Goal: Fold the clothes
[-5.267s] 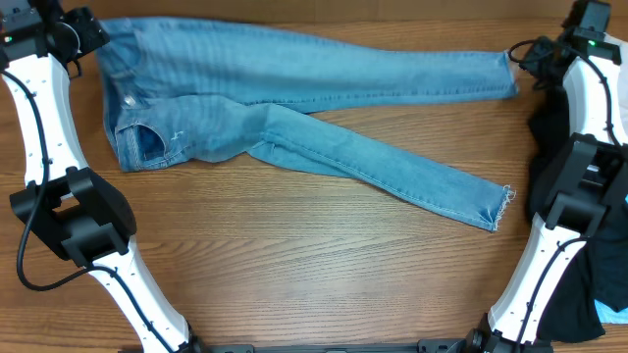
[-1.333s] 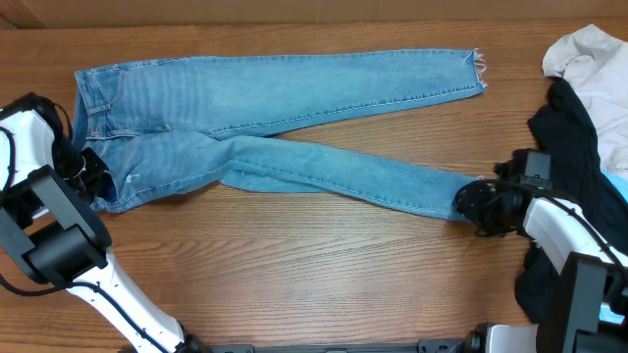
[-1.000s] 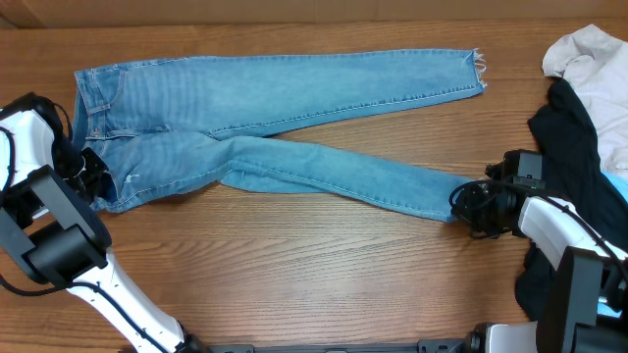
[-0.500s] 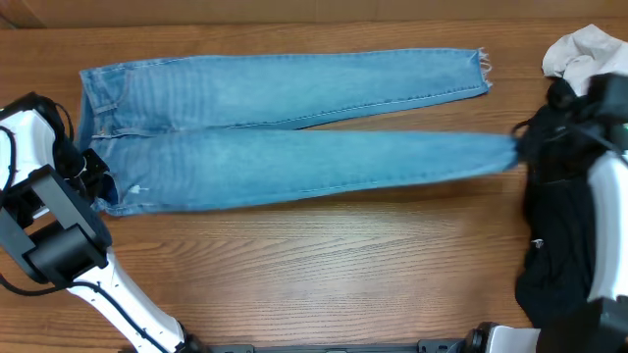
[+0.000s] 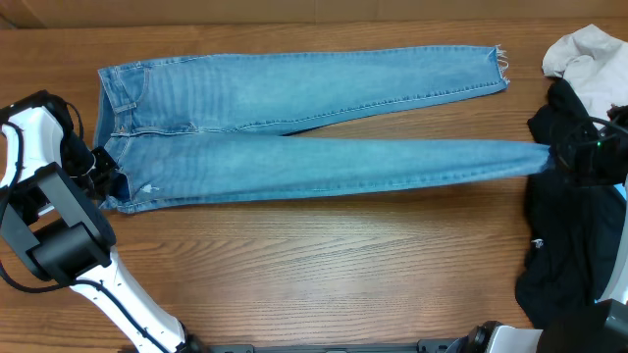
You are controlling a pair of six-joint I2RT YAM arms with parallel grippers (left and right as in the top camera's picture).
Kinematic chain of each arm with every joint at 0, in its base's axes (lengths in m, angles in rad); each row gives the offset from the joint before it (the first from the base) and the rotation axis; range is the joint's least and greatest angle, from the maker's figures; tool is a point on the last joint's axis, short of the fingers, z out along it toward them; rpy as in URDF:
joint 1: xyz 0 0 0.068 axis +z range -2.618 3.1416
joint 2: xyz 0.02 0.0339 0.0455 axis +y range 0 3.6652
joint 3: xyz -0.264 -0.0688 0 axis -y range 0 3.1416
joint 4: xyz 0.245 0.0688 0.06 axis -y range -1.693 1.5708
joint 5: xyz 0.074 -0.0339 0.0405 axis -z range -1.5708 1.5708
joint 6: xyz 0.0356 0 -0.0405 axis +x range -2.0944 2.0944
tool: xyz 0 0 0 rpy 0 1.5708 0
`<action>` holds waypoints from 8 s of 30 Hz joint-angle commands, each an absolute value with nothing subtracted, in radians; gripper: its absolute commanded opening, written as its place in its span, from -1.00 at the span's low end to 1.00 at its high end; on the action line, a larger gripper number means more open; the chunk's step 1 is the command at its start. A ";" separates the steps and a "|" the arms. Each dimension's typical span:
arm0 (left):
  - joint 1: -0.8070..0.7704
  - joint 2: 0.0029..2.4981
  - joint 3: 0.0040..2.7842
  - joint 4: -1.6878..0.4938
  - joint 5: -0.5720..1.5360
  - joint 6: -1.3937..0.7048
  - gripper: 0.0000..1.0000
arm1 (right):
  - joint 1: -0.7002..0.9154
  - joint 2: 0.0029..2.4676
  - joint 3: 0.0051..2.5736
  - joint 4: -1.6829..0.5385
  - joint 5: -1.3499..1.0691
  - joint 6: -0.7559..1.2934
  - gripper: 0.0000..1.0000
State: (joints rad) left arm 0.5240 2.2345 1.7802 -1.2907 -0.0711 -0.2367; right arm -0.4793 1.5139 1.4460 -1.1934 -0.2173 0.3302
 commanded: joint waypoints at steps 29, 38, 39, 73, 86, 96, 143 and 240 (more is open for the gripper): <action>0.556 2.199 1.785 -1.268 -0.152 -0.239 0.19 | -0.523 1.953 1.479 -1.125 0.016 0.285 -0.14; 0.577 2.198 1.838 -1.345 -0.204 -0.232 0.19 | -0.516 1.953 1.479 -1.119 0.013 0.284 -0.14; 0.581 2.198 1.850 -1.362 -0.228 -0.249 0.18 | -0.516 1.953 1.479 -1.119 0.013 0.284 -0.14; 0.624 2.198 1.550 -1.188 -0.078 -0.427 0.29 | -0.514 1.953 1.478 -1.135 -0.047 0.284 -0.12; 0.623 2.198 1.483 -0.981 -0.059 -0.430 -0.14 | -0.514 1.953 1.478 -1.135 -0.047 0.284 -0.12; 0.622 2.198 1.483 -0.913 -0.059 -0.430 0.05 | -0.514 1.953 1.478 -1.131 -0.047 0.284 -0.11; 0.622 2.077 1.480 -1.153 -0.184 -0.482 -0.92 | -0.382 1.953 1.135 -0.910 -0.184 0.285 -0.91; 0.556 1.779 1.459 -0.936 -0.205 -0.510 -0.92 | -0.162 2.183 1.873 -0.639 -0.002 0.239 -0.82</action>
